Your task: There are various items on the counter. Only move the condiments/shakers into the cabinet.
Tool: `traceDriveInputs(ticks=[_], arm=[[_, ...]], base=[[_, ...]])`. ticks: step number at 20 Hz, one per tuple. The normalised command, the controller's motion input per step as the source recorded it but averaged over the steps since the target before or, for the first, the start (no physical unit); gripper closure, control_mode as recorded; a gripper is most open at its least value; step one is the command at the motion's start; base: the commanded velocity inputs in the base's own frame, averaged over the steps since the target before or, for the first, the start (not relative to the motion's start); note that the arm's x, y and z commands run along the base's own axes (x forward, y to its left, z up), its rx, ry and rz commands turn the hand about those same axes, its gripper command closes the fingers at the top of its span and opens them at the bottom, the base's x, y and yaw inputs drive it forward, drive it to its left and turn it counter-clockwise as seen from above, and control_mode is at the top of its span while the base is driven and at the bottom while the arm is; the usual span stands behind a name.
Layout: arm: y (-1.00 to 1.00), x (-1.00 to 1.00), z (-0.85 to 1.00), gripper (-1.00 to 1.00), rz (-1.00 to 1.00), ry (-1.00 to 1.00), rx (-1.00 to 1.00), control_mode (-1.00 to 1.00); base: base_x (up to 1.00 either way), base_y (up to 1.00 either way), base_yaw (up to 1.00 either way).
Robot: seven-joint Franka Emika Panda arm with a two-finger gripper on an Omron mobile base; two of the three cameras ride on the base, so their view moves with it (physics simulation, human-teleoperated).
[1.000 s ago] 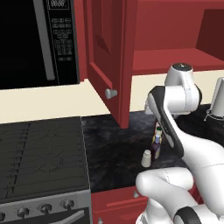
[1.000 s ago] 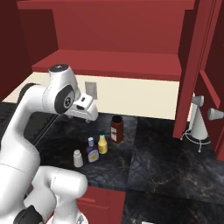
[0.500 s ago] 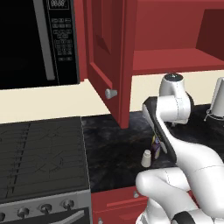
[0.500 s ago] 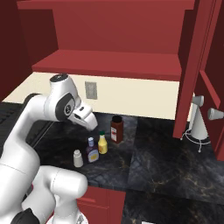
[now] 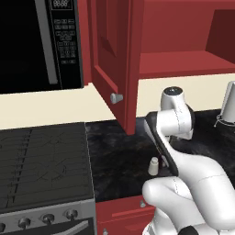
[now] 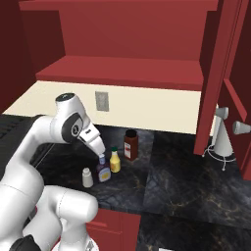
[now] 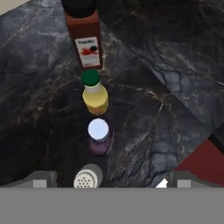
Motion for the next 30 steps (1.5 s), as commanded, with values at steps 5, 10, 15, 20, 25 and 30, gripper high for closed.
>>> traceDriveInputs(ticks=[5,10,15,20,25,30], arm=[[0.07,0.34,-0.23,-1.0,-0.12,0.0,0.0,-1.0],[0.0,0.32,-0.21,-1.0,-0.06,0.0,0.0,-1.0],[0.0,0.01,-0.22,-1.0,-0.08,0.0,0.0,-1.0],[0.0,-0.02,-0.11,-1.0,-0.1,0.0,0.0,-1.0],[0.0,0.0,-0.08,-1.0,-0.07,0.0,0.0,-1.0],[0.0,0.0,-0.15,-1.0,-0.06,0.0,-0.01,-1.0]], base=[[0.0,0.0,0.0],[0.0,0.0,0.0],[0.0,0.0,0.0],[0.0,0.0,0.0],[0.0,0.0,0.0],[0.0,0.0,0.0]])
